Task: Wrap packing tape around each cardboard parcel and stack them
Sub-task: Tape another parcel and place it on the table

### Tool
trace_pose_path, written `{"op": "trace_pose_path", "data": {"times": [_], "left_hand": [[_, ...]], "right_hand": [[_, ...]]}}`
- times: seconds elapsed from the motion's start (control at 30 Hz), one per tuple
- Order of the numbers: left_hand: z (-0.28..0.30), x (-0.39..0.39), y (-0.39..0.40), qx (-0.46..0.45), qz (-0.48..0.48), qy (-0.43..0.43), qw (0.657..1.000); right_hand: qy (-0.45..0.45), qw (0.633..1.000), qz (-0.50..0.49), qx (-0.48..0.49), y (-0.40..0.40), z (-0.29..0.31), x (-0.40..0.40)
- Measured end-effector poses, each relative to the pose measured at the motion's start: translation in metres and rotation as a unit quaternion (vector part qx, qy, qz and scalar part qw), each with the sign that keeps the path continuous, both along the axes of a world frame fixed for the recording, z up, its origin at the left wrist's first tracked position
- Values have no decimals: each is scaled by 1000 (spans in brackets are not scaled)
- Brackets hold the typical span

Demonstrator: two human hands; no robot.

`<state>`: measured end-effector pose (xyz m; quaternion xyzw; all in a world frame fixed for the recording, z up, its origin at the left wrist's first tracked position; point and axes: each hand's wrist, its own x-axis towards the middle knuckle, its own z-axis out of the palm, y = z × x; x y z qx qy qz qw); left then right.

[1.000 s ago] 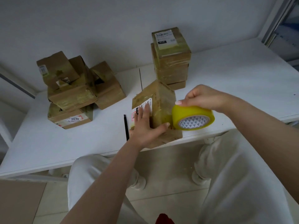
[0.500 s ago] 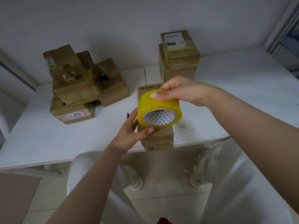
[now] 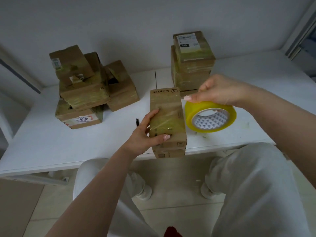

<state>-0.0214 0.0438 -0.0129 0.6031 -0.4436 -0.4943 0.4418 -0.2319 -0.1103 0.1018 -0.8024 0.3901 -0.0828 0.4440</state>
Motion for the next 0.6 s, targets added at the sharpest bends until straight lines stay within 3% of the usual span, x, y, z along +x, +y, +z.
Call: {"op": "trace_pose_path", "data": {"times": [0.13, 0.47, 0.6], "left_hand": [[3, -1, -1, 4, -12, -19, 1000], [-3, 4, 1, 12, -16, -16, 1000], [4, 3, 2, 27, -23, -65, 997]], "right_hand": [[40, 998, -27, 27, -5, -33, -22], [-5, 991, -56, 119, 0, -80, -23], [-15, 990, -66, 126, 4, -90, -20]]}}
